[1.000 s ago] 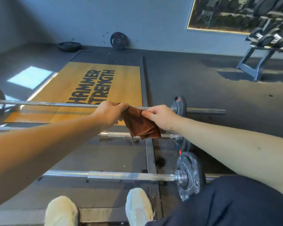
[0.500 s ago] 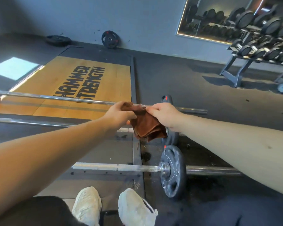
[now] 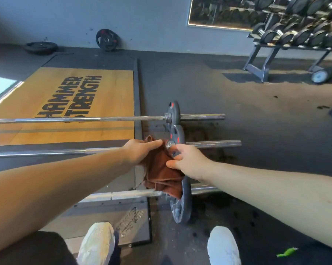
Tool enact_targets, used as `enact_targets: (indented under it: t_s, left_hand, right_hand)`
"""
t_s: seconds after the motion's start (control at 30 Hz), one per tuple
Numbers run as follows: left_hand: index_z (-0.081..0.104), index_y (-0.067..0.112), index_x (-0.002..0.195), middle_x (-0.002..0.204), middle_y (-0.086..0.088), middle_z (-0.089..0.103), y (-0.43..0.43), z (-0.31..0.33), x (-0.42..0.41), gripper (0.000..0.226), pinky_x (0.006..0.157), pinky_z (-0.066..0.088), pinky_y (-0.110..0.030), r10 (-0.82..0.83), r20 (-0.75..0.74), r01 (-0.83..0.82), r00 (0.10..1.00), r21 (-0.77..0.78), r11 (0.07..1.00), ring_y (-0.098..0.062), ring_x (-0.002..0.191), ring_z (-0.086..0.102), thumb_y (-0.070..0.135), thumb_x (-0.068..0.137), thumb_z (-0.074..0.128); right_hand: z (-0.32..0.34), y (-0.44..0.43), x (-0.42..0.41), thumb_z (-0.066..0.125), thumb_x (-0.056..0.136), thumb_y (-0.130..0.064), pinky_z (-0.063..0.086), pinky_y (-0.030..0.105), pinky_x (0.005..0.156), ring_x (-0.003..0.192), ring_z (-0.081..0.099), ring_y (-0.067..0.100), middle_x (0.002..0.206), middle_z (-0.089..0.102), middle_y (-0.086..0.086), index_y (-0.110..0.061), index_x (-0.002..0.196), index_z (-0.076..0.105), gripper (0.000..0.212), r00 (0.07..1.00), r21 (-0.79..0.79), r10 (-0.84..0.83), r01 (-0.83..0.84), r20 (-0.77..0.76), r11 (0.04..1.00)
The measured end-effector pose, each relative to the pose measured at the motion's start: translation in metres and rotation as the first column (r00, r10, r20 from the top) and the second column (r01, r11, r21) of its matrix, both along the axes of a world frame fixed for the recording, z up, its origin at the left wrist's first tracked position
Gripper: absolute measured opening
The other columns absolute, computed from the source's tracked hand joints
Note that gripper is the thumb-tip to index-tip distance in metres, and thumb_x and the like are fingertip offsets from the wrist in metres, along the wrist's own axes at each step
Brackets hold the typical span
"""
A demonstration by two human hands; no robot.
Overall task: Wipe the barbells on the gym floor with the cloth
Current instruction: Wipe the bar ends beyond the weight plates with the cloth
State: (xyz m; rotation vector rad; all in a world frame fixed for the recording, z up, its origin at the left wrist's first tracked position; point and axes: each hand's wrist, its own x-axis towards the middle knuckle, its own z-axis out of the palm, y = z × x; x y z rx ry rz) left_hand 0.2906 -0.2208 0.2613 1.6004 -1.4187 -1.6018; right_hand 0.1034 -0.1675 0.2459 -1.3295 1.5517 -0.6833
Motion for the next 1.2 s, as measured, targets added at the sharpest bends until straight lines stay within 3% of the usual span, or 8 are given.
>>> enact_targets:
  t_s: [0.2,0.33,0.47,0.6,0.87,0.97,1.07,1.2]
  left_hand:
    - [0.062,0.005,0.079,0.075,-0.01,0.061,-0.001,-0.023,-0.03,0.025,0.055,0.048,-0.026,-0.157,-0.042,0.161,0.987,0.098,0.982,-0.02,0.063,0.059,-0.009,0.085,0.042]
    - [0.077,0.014,0.099,0.097,-0.002,0.078,-0.016,-0.04,-0.043,0.012,0.089,0.057,-0.04,-0.221,0.066,0.219,0.973,0.028,0.975,-0.023,0.094,0.072,0.008,0.09,0.071]
    - [0.077,0.017,0.106,0.096,0.001,0.079,-0.026,-0.044,-0.064,0.019,0.083,0.06,-0.034,-0.205,0.087,0.203,0.975,0.032,0.979,-0.018,0.092,0.075,0.024,0.088,0.079]
    - [0.074,0.012,0.105,0.091,-0.004,0.079,-0.032,-0.037,-0.084,0.027,0.072,0.061,-0.03,-0.092,0.025,0.09,0.995,0.054,0.994,-0.017,0.079,0.075,0.034,0.09,0.077]
    - [0.073,0.006,0.102,0.084,-0.005,0.071,-0.029,-0.004,-0.073,0.017,0.054,0.051,-0.017,0.113,0.027,-0.112,0.993,-0.045,0.993,-0.015,0.073,0.065,-0.002,0.091,0.062]
    - [0.072,0.012,0.114,0.099,-0.005,0.074,-0.028,-0.002,-0.063,0.022,0.072,0.053,-0.025,0.18,0.032,-0.176,0.983,-0.096,0.98,-0.02,0.093,0.069,0.013,0.092,0.072]
    - [0.07,0.017,0.117,0.109,-0.003,0.074,-0.022,0.006,-0.054,0.03,0.089,0.055,-0.034,0.194,0.062,-0.185,0.979,-0.126,0.975,-0.023,0.104,0.068,0.028,0.091,0.076]
    - [0.063,0.01,0.125,0.107,-0.003,0.072,-0.009,0.02,-0.051,0.04,0.057,0.051,-0.018,0.237,0.109,-0.212,0.965,-0.2,0.956,-0.014,0.085,0.067,0.025,0.09,0.078]
  right_hand:
    - [-0.029,-0.007,-0.047,0.073,0.092,-0.016,0.049,0.043,0.109,0.121,0.061,0.027,0.144,0.055,0.01,-0.018,0.148,0.05,0.061,0.988,0.117,-0.157,0.157,-0.013,0.981]
    - [-0.032,-0.007,-0.058,0.083,0.085,-0.024,0.055,0.036,0.096,0.112,0.067,0.023,0.14,0.059,0.009,-0.019,0.157,0.033,0.088,0.969,0.26,-0.115,0.055,0.22,0.964]
    - [-0.027,-0.01,-0.064,0.095,0.064,-0.041,0.058,0.039,0.096,0.122,0.063,0.021,0.148,0.054,0.002,-0.033,0.162,0.009,0.131,0.996,0.202,0.09,-0.086,-0.014,0.976]
    - [-0.024,-0.026,-0.071,0.09,0.075,-0.032,0.051,0.043,0.106,0.128,0.057,0.025,0.151,0.049,0.002,-0.031,0.162,0.016,0.114,0.979,0.025,0.027,-0.022,-0.203,0.999]
    - [0.0,-0.072,-0.078,0.068,0.098,-0.03,0.052,0.027,0.084,0.099,0.064,0.012,0.13,0.063,-0.001,-0.028,0.151,0.045,0.058,0.998,-0.031,0.019,-0.021,-0.052,0.999]
    - [0.004,-0.08,-0.072,0.059,0.104,-0.022,0.048,0.017,0.075,0.092,0.059,0.005,0.129,0.059,-0.002,-0.021,0.147,0.051,0.044,0.997,-0.018,0.035,-0.034,0.063,0.999]
    - [0.004,-0.082,-0.062,0.05,0.108,-0.02,0.049,0.034,0.105,0.124,0.058,0.023,0.143,0.057,0.008,-0.015,0.147,0.051,0.039,0.98,0.056,0.012,-0.024,0.198,0.998]
    - [0.017,-0.083,-0.058,0.059,0.098,-0.05,0.049,0.045,0.106,0.122,0.062,0.031,0.138,0.063,0.015,-0.012,0.144,0.052,0.06,0.898,0.261,0.042,-0.172,0.437,0.95]
